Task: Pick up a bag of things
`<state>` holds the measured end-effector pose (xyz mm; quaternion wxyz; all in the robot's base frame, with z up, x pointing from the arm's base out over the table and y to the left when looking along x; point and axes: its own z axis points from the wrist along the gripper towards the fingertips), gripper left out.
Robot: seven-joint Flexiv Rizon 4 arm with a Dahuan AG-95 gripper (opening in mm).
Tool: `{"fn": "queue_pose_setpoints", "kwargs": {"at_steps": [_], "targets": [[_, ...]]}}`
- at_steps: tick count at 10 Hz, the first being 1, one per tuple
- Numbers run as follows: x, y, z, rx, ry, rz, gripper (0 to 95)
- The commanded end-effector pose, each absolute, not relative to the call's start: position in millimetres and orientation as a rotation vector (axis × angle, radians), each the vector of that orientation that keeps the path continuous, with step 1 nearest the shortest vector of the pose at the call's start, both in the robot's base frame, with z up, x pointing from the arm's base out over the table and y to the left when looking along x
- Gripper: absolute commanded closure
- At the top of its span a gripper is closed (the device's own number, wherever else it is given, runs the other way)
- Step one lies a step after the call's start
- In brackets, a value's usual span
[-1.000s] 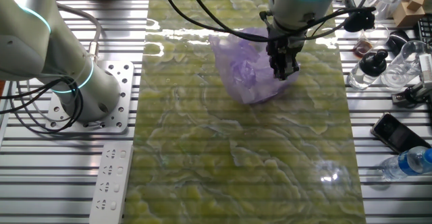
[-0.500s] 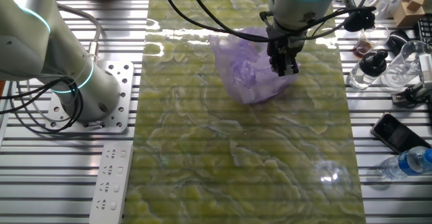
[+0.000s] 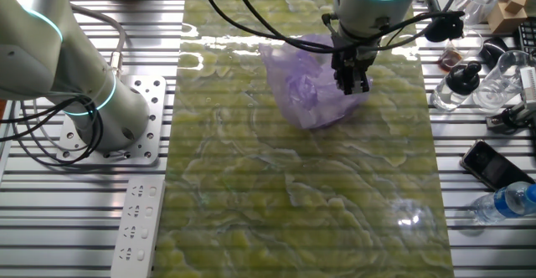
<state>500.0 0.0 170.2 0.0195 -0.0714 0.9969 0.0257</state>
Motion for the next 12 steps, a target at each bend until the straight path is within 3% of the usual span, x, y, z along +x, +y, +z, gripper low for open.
{"fn": "queue_pose_setpoints", "kwargs": {"at_steps": [1, 12], "targets": [[500.0, 0.0, 170.1, -0.227, 3.095, 0.076, 95.0], [500.0, 0.0, 170.0, -0.233, 3.100, 0.070, 95.0]]}}
